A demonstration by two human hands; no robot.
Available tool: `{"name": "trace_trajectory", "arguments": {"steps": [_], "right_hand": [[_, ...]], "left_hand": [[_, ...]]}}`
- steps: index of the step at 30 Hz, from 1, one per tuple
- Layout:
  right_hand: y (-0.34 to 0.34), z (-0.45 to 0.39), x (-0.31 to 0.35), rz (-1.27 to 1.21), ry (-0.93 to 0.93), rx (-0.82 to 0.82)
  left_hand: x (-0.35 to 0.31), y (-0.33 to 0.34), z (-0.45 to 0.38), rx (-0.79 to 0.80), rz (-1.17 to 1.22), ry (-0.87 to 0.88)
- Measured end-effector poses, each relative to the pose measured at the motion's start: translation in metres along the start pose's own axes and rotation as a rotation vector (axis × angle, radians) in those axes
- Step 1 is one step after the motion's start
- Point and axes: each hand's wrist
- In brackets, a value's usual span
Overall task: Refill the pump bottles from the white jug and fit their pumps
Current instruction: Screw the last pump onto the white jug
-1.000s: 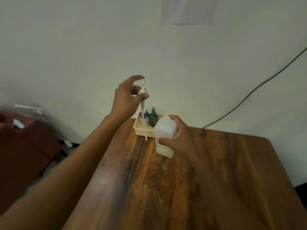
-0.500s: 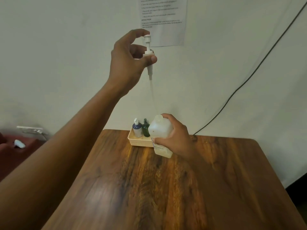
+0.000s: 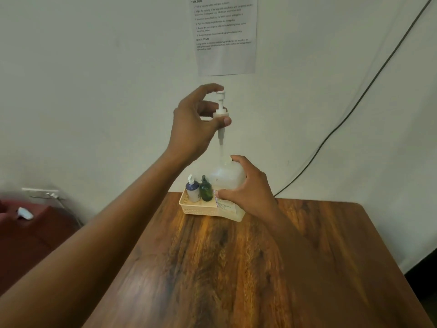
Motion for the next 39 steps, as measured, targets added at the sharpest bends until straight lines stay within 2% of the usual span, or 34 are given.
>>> {"name": "trace_trajectory", "arguments": {"steps": [11, 19, 25, 33, 36, 39], "right_hand": [[-0.023, -0.006, 0.017, -0.063, -0.035, -0.087], [-0.026, -0.008, 0.024, -0.081, -0.044, -0.108], [-0.027, -0.008, 0.027, -0.06, -0.028, -0.12], [-0.031, -0.009, 0.039, -0.048, -0.049, -0.123], [-0.034, -0.008, 0.039, -0.055, -0.052, -0.114], [-0.037, -0.007, 0.04, -0.056, -0.033, -0.104]], "left_hand": [[0.023, 0.029, 0.027, 0.021, 0.059, -0.006], [0.03, 0.039, 0.034, -0.041, 0.069, 0.03], [0.029, 0.035, 0.032, 0.001, 0.049, -0.002], [0.019, 0.034, 0.022, -0.084, -0.02, 0.026], [0.02, 0.024, 0.019, -0.022, 0.02, 0.018], [0.02, 0.013, 0.016, 0.149, 0.195, -0.019]]}}
Point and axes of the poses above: each hand's wrist, its own z-axis away from the middle knuckle, its own y-axis out of the palm, x = y × z, and after that the axes turned 10 degrees about x, right-handed
